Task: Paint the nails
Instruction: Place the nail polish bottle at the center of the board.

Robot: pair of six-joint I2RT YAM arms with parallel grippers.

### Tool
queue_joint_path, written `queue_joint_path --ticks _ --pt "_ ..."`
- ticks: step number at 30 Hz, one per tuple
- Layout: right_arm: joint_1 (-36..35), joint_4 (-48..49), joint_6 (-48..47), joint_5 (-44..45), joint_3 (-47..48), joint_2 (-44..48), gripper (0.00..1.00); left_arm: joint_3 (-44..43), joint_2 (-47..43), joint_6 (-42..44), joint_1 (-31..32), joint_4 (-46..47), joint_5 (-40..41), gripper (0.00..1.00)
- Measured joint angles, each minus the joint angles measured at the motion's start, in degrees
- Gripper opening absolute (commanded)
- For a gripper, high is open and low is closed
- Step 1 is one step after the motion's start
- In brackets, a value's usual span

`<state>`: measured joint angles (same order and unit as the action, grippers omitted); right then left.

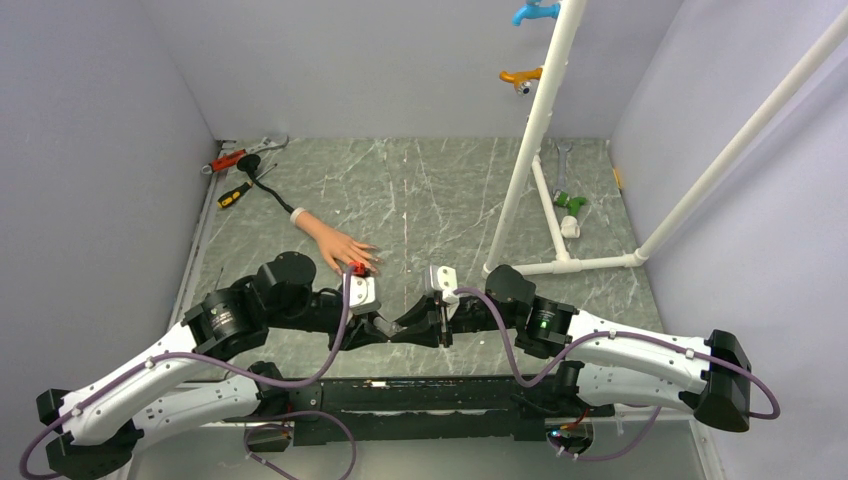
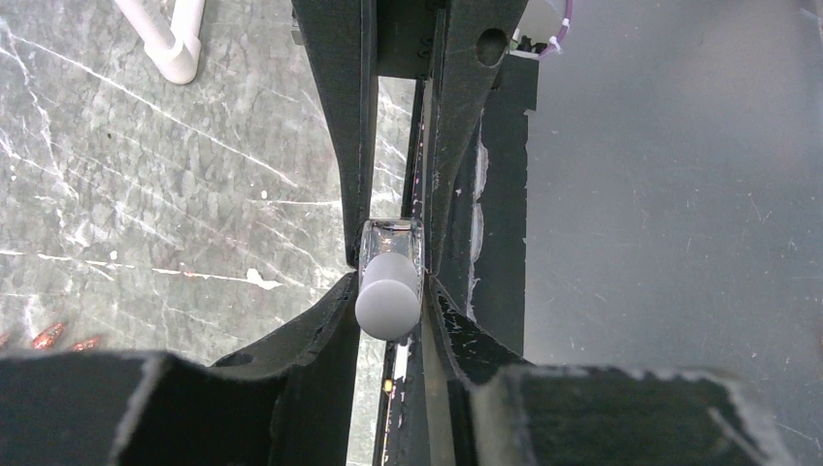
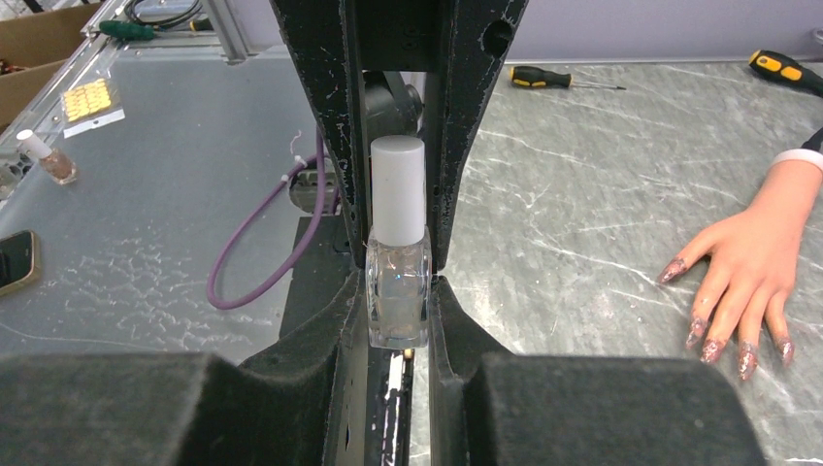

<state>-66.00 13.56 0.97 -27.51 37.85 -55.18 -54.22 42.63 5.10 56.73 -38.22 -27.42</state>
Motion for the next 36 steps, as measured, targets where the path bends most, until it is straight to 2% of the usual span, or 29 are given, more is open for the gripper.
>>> queue_joint_path --ticks 3,8,11,25,36 --pt "0.0 -0.3 0.0 0.0 -0.1 0.0 0.0 0.0 0.2 0.2 0.0 -0.2 -0.3 0.33" --pt "0.0 -0.1 0.0 0.0 -0.1 0.0 0.0 0.0 0.4 0.5 0.0 -0.6 -0.6 0.47" --pt "0.0 0.0 0.0 -0.1 -0.1 0.0 0.0 0.0 0.7 1.0 0.0 -1.2 -0.6 0.5" --pt "0.0 0.2 0.0 -0.1 -0.1 -1.4 0.0 0.0 1.1 1.7 0.0 -3.1 -0.1 0.49" --pt "0.0 0.3 0.0 -0.1 -0.1 -1.6 0.0 0.0 1.1 1.3 0.0 -2.5 -0.1 0.36"
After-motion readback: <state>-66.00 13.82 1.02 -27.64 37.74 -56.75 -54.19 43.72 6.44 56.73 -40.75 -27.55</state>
